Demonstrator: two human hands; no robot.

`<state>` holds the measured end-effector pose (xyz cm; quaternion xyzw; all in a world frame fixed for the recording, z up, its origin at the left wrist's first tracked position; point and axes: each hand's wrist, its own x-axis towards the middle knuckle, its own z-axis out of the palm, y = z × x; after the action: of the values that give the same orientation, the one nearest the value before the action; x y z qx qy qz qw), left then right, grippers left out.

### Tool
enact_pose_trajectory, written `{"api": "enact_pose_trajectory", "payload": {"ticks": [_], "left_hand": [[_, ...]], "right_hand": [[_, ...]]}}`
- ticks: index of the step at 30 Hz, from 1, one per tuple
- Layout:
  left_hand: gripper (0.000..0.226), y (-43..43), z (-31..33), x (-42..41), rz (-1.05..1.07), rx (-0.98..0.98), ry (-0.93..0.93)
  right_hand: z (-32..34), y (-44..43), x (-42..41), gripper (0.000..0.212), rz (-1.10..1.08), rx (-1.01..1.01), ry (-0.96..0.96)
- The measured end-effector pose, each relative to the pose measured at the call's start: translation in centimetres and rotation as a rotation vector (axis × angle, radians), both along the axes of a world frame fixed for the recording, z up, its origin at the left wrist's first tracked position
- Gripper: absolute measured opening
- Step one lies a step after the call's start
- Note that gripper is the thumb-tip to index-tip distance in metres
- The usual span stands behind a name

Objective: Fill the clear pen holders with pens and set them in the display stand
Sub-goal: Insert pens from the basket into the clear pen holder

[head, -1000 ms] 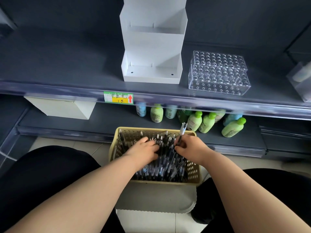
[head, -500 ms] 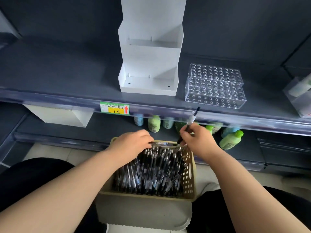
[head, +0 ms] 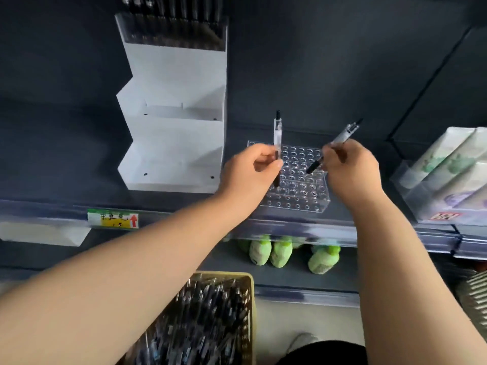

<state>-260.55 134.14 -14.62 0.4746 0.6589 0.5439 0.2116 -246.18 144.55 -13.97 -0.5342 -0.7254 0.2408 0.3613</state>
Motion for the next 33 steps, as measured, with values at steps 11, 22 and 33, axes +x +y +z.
{"api": "enact_pose_trajectory", "payload": {"ticks": [11,22,33], "left_hand": [[0.024,6.9,1.7,1.9,-0.01,0.008,0.002],[0.02,7.8,1.5,3.0,-0.04,0.0,-0.036],[0.022,7.9,0.2,3.9,-0.08,0.006,-0.037]], "right_hand": [[-0.1,4.2,0.7,0.015,0.059,0.129,-0.206],[-1.9,4.3,1.1,0.013,0.201,-0.024,-0.277],[-1.8,4.4,2.1,0.018,0.207,-0.064,-0.197]]}}
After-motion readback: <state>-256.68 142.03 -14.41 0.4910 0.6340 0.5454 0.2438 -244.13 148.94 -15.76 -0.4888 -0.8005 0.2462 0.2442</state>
